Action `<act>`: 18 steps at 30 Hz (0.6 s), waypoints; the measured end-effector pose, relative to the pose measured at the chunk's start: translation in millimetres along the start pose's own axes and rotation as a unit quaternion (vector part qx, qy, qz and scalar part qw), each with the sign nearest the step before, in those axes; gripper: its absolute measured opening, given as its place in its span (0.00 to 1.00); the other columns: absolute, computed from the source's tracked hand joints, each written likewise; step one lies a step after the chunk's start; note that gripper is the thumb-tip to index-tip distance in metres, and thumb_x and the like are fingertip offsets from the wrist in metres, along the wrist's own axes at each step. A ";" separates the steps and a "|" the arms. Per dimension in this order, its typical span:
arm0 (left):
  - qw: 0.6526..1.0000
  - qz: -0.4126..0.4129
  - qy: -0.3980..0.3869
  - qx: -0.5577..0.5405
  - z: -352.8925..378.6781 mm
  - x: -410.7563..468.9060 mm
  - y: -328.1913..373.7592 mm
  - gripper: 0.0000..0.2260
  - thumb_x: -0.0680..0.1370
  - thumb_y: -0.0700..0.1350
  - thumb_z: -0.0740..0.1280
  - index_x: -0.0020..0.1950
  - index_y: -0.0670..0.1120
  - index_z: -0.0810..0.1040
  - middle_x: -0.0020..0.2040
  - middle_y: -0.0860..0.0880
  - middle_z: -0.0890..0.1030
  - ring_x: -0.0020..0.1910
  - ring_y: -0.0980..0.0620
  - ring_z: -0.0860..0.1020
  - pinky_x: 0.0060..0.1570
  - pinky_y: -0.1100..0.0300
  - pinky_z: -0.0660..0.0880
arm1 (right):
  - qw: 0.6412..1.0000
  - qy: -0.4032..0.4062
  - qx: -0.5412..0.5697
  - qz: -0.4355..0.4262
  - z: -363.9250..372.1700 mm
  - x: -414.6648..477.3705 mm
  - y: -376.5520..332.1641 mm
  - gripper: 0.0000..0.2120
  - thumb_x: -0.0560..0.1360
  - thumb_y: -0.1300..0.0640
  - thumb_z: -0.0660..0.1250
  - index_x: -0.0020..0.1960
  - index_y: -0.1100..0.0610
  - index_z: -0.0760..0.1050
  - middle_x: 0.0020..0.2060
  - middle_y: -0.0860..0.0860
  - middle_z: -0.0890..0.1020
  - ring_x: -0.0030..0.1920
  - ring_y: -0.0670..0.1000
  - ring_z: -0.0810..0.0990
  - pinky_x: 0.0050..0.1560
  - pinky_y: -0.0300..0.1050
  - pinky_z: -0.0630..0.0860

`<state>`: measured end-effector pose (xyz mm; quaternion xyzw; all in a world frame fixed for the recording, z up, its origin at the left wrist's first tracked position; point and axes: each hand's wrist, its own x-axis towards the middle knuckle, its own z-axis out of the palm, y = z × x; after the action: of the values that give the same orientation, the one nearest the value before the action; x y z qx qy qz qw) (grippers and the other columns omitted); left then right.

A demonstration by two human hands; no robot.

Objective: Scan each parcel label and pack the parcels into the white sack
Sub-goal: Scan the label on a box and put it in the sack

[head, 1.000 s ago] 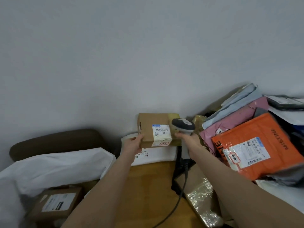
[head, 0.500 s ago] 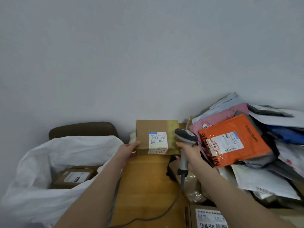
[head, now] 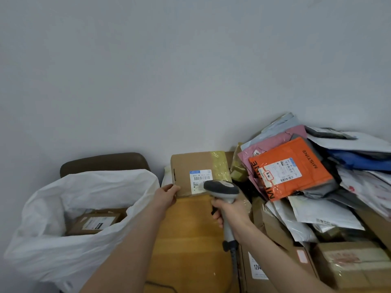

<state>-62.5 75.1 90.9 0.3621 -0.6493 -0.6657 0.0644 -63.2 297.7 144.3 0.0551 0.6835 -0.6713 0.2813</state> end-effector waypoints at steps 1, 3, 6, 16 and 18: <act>1.000 0.001 -0.004 0.004 -1.7 0.8 -0.3 0.11 0.76 0.44 0.68 0.57 0.41 0.80 0.46 0.40 0.81 0.42 0.45 0.75 0.52 0.50 0.76 | 1.000 -0.002 0.004 0.003 2.8 -1.6 -0.7 0.07 0.74 0.60 0.70 0.42 0.64 0.77 0.24 0.54 0.78 0.23 0.49 0.73 0.26 0.41 0.71; 1.000 0.004 -0.005 0.011 -5.2 3.1 -0.8 0.12 0.76 0.44 0.68 0.57 0.41 0.80 0.43 0.43 0.80 0.40 0.47 0.75 0.47 0.53 0.75 | 1.000 -0.006 0.009 0.008 8.7 -3.6 -3.4 0.06 0.74 0.61 0.70 0.44 0.64 0.77 0.24 0.54 0.78 0.23 0.49 0.73 0.25 0.41 0.71; 1.000 0.008 -0.011 0.018 -7.4 6.7 0.3 0.11 0.76 0.44 0.67 0.55 0.41 0.80 0.40 0.45 0.79 0.37 0.49 0.73 0.43 0.56 0.73 | 0.999 0.023 0.024 0.002 15.1 -2.3 -8.6 0.08 0.74 0.60 0.70 0.47 0.65 0.77 0.24 0.53 0.79 0.22 0.48 0.73 0.24 0.39 0.71; 0.999 0.012 -0.019 0.042 -13.8 24.2 -5.8 0.15 0.77 0.43 0.65 0.60 0.36 0.77 0.38 0.48 0.77 0.35 0.52 0.72 0.38 0.62 0.71 | 0.997 0.072 -0.002 -0.018 22.4 -5.7 -2.7 0.08 0.74 0.61 0.69 0.39 0.65 0.76 0.22 0.54 0.77 0.20 0.48 0.72 0.24 0.39 0.70; 0.999 0.010 -0.018 0.042 -14.9 26.7 -7.5 0.15 0.77 0.43 0.65 0.61 0.37 0.77 0.43 0.45 0.79 0.40 0.50 0.74 0.44 0.58 0.74 | 0.997 0.071 0.000 -0.012 22.7 -8.1 -1.1 0.08 0.74 0.62 0.69 0.38 0.64 0.75 0.22 0.54 0.77 0.21 0.49 0.72 0.24 0.39 0.69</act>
<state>-70.7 49.2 75.0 0.3459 -0.6811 -0.6438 0.0437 -49.9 278.5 150.3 0.0944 0.7028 -0.6687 0.2237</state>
